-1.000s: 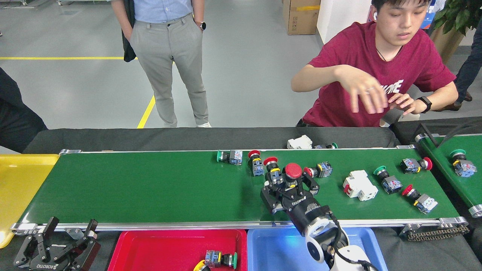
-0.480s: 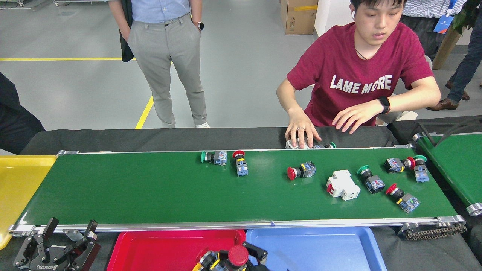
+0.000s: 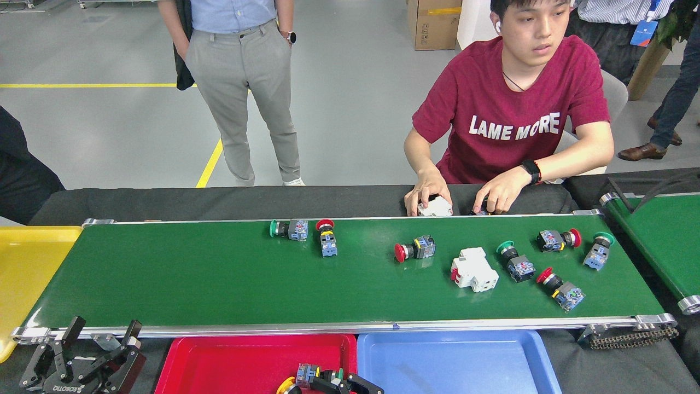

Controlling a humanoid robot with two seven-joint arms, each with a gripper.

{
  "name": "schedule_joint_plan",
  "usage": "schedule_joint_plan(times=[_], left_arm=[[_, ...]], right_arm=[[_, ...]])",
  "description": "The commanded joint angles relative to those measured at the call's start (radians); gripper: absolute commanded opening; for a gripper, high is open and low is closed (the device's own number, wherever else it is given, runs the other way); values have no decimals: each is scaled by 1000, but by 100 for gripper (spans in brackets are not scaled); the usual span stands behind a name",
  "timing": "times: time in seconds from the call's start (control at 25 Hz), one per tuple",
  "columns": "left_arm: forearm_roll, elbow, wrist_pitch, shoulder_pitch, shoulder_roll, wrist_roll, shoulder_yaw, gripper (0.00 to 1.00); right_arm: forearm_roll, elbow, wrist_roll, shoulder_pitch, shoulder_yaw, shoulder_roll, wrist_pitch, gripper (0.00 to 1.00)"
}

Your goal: Pick switch part from conveyor to tray

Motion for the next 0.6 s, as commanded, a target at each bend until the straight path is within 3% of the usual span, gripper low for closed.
schedule_joint_plan(times=[0.0,0.28,0.56], left_arm=[[0,-14,4,-5,6,5,2,100],[-2,-13,4,-5,8,2,-4,100],[-2,-14,19,-5,-3,-31,-10,100]], right_arm=[[-5,-15,-1,-48,-43,12,81,97],[-7,-1,-4,-217,-218,-5,492,97],[-7,25,-65,-199,-344,-89,635,97]])
